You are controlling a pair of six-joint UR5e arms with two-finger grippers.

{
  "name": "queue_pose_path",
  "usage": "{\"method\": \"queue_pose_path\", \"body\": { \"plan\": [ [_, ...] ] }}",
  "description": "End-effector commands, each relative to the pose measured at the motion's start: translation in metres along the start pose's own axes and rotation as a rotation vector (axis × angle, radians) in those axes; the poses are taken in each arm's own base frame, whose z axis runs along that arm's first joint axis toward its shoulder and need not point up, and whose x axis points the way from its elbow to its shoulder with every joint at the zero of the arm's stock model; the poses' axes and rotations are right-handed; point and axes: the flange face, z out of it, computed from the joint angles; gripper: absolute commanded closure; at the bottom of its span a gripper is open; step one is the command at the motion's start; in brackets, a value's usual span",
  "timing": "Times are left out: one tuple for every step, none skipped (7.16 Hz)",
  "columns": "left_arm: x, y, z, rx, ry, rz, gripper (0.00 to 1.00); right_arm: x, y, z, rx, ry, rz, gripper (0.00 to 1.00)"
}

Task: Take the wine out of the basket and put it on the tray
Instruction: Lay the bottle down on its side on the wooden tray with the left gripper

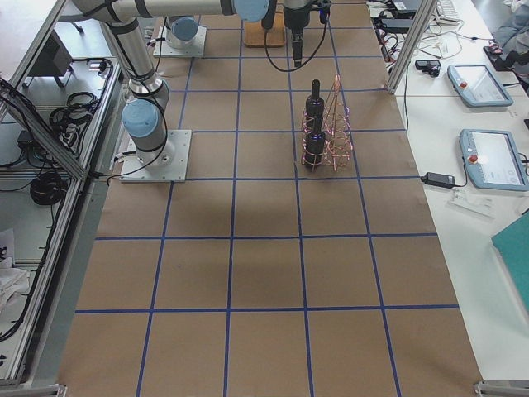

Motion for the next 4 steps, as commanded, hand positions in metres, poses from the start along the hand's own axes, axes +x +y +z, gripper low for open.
{"method": "queue_pose_path", "body": {
  "plan": [
    [-0.001, -0.001, 0.002, -0.004, 0.003, -0.007, 0.41, 0.000, 0.000, 0.000, 0.002, -0.003, 0.001, 0.00],
    [0.002, -0.002, 0.000, -0.002, -0.001, -0.006, 0.15, -0.002, 0.001, 0.000, 0.001, -0.003, -0.002, 0.00],
    [0.004, -0.001, -0.004, -0.005, -0.005, -0.005, 0.07, -0.002, 0.001, 0.000, 0.002, -0.003, -0.004, 0.00],
    [0.010, 0.003, -0.016, -0.001, -0.013, -0.022, 0.03, -0.002, 0.001, 0.000, 0.002, -0.003, -0.004, 0.00]
  ]
}}
